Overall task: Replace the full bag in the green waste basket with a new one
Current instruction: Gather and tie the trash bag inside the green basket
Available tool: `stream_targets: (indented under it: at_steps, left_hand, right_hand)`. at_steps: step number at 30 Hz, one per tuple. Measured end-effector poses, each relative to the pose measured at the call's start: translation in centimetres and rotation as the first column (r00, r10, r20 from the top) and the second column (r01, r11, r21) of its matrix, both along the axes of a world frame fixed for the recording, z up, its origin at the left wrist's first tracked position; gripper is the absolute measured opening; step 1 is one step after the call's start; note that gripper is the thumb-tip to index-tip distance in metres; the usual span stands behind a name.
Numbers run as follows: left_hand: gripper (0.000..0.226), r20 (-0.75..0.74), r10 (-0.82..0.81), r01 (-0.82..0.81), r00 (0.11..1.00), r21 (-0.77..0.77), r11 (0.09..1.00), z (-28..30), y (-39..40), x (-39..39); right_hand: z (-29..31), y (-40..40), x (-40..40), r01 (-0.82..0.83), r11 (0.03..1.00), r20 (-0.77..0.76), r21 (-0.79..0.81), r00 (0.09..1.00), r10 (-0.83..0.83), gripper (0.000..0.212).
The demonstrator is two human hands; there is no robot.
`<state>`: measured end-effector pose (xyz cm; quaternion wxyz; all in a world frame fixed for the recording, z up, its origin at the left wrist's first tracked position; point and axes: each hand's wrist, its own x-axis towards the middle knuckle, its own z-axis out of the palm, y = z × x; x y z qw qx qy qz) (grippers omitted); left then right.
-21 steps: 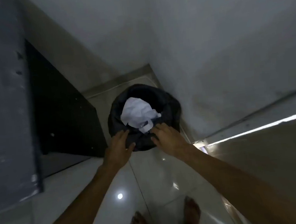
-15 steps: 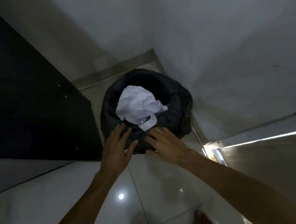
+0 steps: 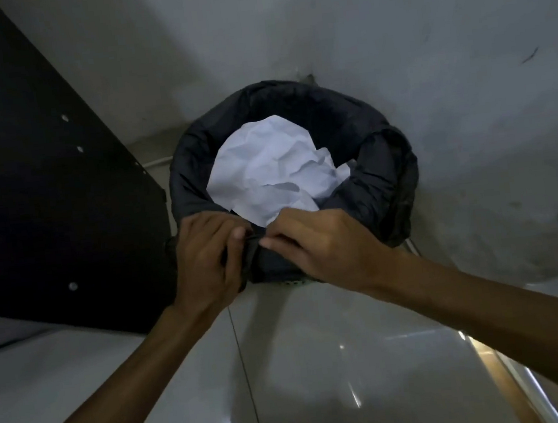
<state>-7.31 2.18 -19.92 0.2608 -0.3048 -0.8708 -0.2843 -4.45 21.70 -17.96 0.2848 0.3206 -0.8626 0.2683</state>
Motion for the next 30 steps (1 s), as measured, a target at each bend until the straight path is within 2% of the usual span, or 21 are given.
stream_targets:
  at_steps: [5,8,11,13,17,18,19,20,22,23,24,27,29,30]
  left_hand:
    - [0.05,0.0,-0.085,0.085,0.996,0.045,0.995,0.3,-1.4,-1.0]
    - [0.056,0.006,-0.106,0.106,0.994,-0.034,0.994,1.3,-1.8,0.0]
    - [0.04,-0.014,-0.045,0.043,0.999,-0.127,0.991,2.5,-1.9,1.3]
    - [0.032,0.02,0.045,-0.043,0.999,-0.096,0.994,3.5,-1.5,1.5]
    - [0.018,0.126,0.286,-0.276,0.95,-0.092,0.957,4.6,-0.3,1.2]
    - [0.027,0.185,0.39,-0.374,0.902,-0.114,0.92,4.1,-0.3,0.3]
    - [0.045,0.298,0.489,-0.47,0.82,-0.136,0.872,3.9,-0.2,-0.4]
    - [0.068,0.461,0.54,-0.548,0.704,-0.13,0.826,3.7,-0.4,-1.3]
    - [0.106,0.748,0.428,-0.633,0.508,-0.014,0.774,3.4,-0.7,-2.7]
    - [0.11,0.832,0.321,-0.655,0.452,0.066,0.753,3.7,-0.5,-2.7]
    - [0.1,0.871,0.237,-0.67,0.431,0.133,0.73,3.8,-0.3,-2.6]
    - [0.05,0.825,0.213,-0.706,0.524,0.28,0.651,3.6,0.6,-2.6]
    - [0.039,0.79,0.244,-0.735,0.562,0.343,0.584,3.6,1.0,-2.7]
    - [0.037,0.777,0.281,-0.752,0.563,0.341,0.564,3.8,1.2,-2.7]
  right_hand:
    - [1.4,1.3,-0.4,0.115,0.971,0.128,-0.211,0.988,-0.09,0.019]
    - [2.6,2.3,-0.3,0.274,0.925,0.253,-0.264,0.945,-0.208,0.019]
    - [3.9,3.3,-1.1,0.415,0.863,0.363,-0.287,0.881,-0.303,0.023]
    - [4.4,3.7,-1.7,0.493,0.833,0.423,-0.252,0.83,-0.364,0.026]
    - [4.2,3.4,-1.3,0.549,0.834,0.473,-0.051,0.749,-0.464,0.023]
    - [4.0,3.1,-1.0,0.545,0.839,0.47,-0.015,0.744,-0.475,0.022]
    - [3.8,2.8,-0.7,0.539,0.842,0.454,0.01,0.748,-0.484,0.021]
    - [3.6,2.5,-0.3,0.537,0.843,0.426,0.031,0.756,-0.497,0.021]
    - [3.4,2.2,0.1,0.573,0.817,0.353,0.057,0.754,-0.554,0.025]
    - [3.5,2.4,0.1,0.616,0.787,0.332,0.042,0.734,-0.593,0.031]
    - [3.6,2.7,0.1,0.669,0.744,0.333,0.006,0.7,-0.632,0.035]
    - [3.8,4.3,0.5,0.836,0.541,0.478,-0.096,0.515,-0.711,0.043]
    - [3.2,5.4,1.0,0.903,0.428,0.614,-0.047,0.364,-0.701,0.052]
    - [2.8,5.8,1.1,0.912,0.41,0.693,-0.019,0.307,-0.652,0.059]
